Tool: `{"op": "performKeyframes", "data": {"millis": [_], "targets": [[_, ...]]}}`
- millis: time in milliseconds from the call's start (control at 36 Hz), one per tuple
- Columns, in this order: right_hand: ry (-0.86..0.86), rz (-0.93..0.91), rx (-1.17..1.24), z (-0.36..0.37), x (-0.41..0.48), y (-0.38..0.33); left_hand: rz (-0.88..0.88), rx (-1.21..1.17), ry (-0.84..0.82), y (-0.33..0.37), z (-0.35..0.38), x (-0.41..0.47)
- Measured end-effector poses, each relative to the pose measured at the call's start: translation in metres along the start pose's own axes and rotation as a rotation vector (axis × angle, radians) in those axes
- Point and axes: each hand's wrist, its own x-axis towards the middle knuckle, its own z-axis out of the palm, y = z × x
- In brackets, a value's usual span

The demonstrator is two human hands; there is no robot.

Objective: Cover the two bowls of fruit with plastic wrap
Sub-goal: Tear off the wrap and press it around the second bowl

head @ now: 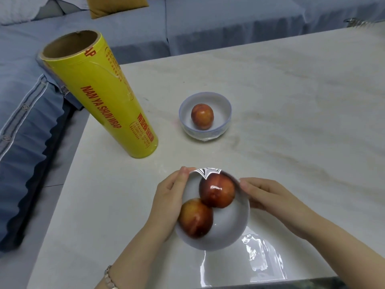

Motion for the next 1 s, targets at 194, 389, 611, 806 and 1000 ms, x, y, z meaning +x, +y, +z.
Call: {"op": "performKeyframes", "data": {"millis": [194, 389, 611, 806, 1000], "targets": [[0.059, -0.085, 0.008, 0.009, -0.002, -0.006, 0.009, 0.191, -0.152, 0.017, -0.013, 0.01], [0.069, -0.032, -0.156, 0.018, 0.013, -0.023, -0.045, 0.259, -0.247, 0.025, -0.017, 0.01], [0.114, 0.035, -0.27, 0.027, 0.039, -0.047, 0.013, 0.134, -0.221, 0.019, -0.019, 0.002], [0.199, 0.025, -0.221, 0.028, 0.048, -0.052, 0.028, 0.131, -0.144, 0.014, -0.017, 0.001], [0.313, 0.072, -0.168, 0.011, 0.047, -0.057, 0.122, 0.135, -0.14, 0.016, -0.007, -0.006]]}}
